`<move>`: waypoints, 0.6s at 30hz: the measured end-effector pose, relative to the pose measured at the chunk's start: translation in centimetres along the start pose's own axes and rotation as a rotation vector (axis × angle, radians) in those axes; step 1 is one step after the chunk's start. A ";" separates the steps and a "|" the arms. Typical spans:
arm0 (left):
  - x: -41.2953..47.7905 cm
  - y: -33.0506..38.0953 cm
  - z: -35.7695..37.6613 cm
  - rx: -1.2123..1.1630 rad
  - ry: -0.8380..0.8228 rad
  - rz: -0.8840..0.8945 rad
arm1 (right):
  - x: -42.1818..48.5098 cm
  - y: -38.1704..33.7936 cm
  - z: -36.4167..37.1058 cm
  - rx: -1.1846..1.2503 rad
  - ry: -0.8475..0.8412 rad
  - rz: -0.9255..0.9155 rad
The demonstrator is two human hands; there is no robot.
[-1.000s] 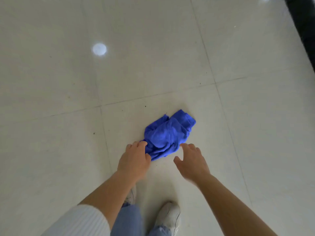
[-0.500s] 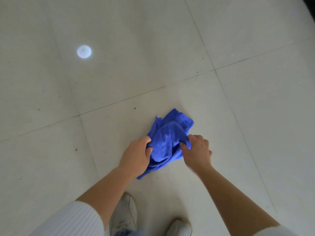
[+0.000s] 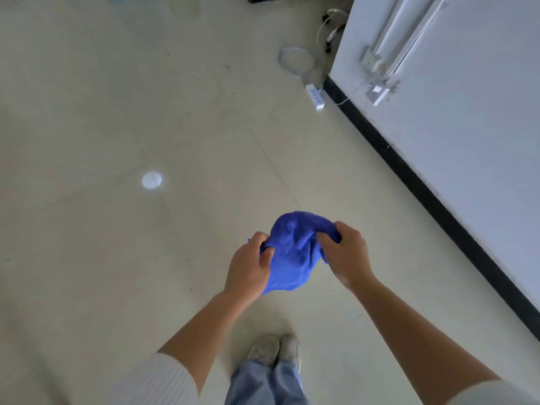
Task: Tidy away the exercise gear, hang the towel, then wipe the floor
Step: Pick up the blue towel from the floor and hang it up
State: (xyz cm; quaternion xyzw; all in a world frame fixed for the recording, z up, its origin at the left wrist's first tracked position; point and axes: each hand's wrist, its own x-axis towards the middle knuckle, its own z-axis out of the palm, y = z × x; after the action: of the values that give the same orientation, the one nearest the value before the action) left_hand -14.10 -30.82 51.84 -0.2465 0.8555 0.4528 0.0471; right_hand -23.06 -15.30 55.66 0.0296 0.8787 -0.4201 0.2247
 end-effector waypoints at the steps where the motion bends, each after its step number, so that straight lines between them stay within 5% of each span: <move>1: -0.7 2.6 -1.8 -0.012 -0.011 0.032 | -1.7 -2.0 -2.4 0.029 0.027 -0.018; 9: -3.4 19.4 -9.9 -0.024 -0.125 0.427 | -11.4 -12.4 -19.7 0.220 0.288 -0.151; 18: -7.3 34.8 -7.0 0.019 -0.320 0.757 | -22.9 -13.5 -32.0 0.371 0.609 -0.203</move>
State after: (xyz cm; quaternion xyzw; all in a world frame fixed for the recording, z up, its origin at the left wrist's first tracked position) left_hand -22.87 -17.33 84.36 0.1596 0.8719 0.4629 0.0121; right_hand -17.63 3.14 92.55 0.1061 0.8125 -0.5646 -0.0989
